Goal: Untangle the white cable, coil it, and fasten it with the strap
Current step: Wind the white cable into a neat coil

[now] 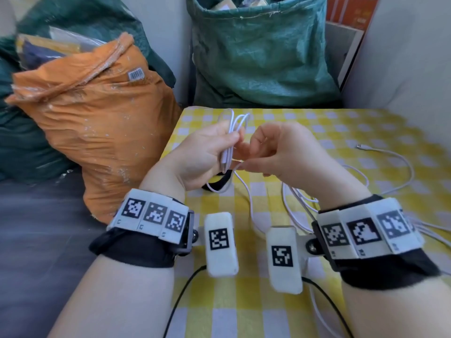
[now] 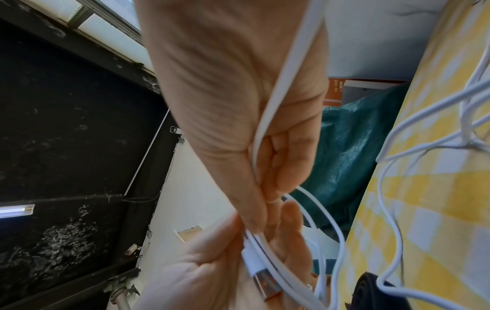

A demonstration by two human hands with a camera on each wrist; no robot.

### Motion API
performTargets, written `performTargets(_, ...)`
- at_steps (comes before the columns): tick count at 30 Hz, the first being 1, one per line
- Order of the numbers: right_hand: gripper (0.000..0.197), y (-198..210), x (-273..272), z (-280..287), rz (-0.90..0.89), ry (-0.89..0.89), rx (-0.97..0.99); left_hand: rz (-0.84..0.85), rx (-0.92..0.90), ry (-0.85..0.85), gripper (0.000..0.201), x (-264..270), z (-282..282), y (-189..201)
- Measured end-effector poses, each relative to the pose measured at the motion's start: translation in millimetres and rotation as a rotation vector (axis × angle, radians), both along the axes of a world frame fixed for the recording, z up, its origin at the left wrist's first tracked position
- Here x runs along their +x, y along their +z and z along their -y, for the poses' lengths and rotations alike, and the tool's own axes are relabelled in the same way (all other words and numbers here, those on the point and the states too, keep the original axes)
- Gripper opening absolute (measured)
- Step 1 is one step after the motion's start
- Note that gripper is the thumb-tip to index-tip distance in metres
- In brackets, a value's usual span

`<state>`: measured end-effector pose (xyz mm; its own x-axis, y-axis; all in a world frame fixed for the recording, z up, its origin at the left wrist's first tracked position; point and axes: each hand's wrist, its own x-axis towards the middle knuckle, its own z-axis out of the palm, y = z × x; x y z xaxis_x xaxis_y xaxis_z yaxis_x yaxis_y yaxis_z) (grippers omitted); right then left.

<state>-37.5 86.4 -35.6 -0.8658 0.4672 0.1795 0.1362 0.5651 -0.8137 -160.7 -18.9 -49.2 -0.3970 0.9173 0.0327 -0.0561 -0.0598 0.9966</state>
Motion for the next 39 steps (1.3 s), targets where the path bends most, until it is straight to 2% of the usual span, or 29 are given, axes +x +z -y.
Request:
performTargets(3, 0.032, -1, -2, 0, -0.108, -0.020, -0.013, -0.159, -0.070, -0.026, 0.018, 3, -1, 0)
performTargets(6, 0.033, 1, -1, -3, -0.151, -0.032, -0.006, -0.182, -0.100, -0.031, 0.029, 6, -1, 4)
performTargets(8, 0.032, 2, 3, -8, -0.101, -0.054, 0.058, -0.179, -0.115, 0.025, 0.028, 4, 0, 7)
performTargets(12, 0.029, 6, 18, -30, 0.011, -0.340, 0.270, -0.167, -0.072, 0.192, 0.031, -15, 11, 12)
performTargets(14, 0.028, 5, 21, -36, 0.040, -0.485, 0.315, -0.135, -0.059, 0.223, 0.034, -22, 16, 13)
performTargets(18, 0.025, 3, 16, -32, 0.047, -0.536, 0.338, 0.086, -0.069, 0.158, 0.038, -24, 15, 11)
performTargets(22, 0.039, 1, 10, -33, -0.023, -0.508, 0.169, 0.397, -0.049, -0.029, 0.048, -19, 8, 8)
performTargets(25, 0.047, -4, 6, -29, -0.100, -0.323, -0.135, 0.593, 0.002, -0.243, 0.041, -15, 2, 3)
performTargets(27, 0.047, -6, 5, -24, -0.067, -0.201, -0.330, 0.703, 0.027, -0.329, 0.036, -13, -2, 0)
performTargets(30, 0.039, -9, 6, -21, 0.037, -0.070, -0.398, 0.935, 0.050, -0.455, 0.047, -18, -6, -7)
performTargets(32, 0.023, -10, 8, -22, 0.052, -0.032, -0.422, 1.031, 0.049, -0.480, 0.058, -21, -7, -10)
performTargets(34, 0.008, -8, 9, -24, 0.014, -0.068, -0.536, 1.048, 0.062, -0.478, 0.058, -21, -7, -11)
performTargets(39, 0.004, -3, 9, -24, -0.133, -0.023, -0.866, 0.871, 0.020, -0.236, 0.039, -16, -4, -6)
